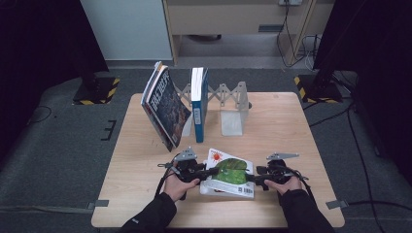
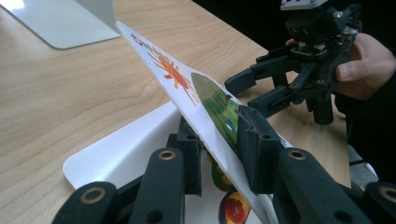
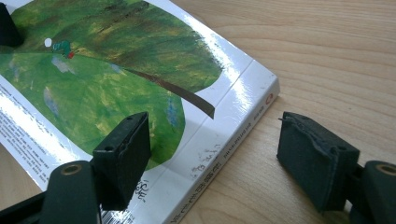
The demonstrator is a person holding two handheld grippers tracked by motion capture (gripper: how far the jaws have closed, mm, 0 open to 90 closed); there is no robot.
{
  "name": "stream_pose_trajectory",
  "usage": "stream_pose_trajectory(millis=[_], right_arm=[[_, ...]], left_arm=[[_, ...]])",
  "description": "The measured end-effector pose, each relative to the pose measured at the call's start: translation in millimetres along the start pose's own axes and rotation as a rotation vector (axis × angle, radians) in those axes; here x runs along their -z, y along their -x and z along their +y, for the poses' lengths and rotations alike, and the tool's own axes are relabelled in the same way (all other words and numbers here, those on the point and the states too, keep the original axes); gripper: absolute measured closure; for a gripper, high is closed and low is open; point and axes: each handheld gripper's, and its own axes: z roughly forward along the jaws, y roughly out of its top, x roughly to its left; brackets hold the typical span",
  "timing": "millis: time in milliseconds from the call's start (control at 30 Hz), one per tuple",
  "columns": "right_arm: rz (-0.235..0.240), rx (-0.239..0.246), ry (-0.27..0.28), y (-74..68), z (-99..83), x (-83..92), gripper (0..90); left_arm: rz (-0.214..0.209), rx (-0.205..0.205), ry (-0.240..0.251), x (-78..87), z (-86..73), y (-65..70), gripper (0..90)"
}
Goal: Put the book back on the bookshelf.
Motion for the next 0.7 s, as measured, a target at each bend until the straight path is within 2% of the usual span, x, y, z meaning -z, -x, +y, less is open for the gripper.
stream_pose_trajectory(millis=[133, 433, 567, 700], right_arm=[[0.040, -0.025, 0.024, -1.2, 1.2, 1.1, 22.7], [0.079, -0.011, 0.013, -1.8, 2.3, -4.1, 19.8], [0.116, -0.040, 0.006, -0.5, 1.9, -7.8, 18.8], [0.142, -0.044, 0.002, -0.5, 1.6, -11.2, 16.5]], left_arm=[[-0.015, -0.012, 0.033, 5.0, 1.9, 0.6, 74.7], [-0.019, -0.007, 0.038, 6.8, 0.4, -1.5, 74.7], [-0.026, -0.011, 0.042, 7.6, 0.2, -1.6, 74.7], [-0.028, -0.005, 0.043, 8.0, -0.5, -2.0, 74.6]])
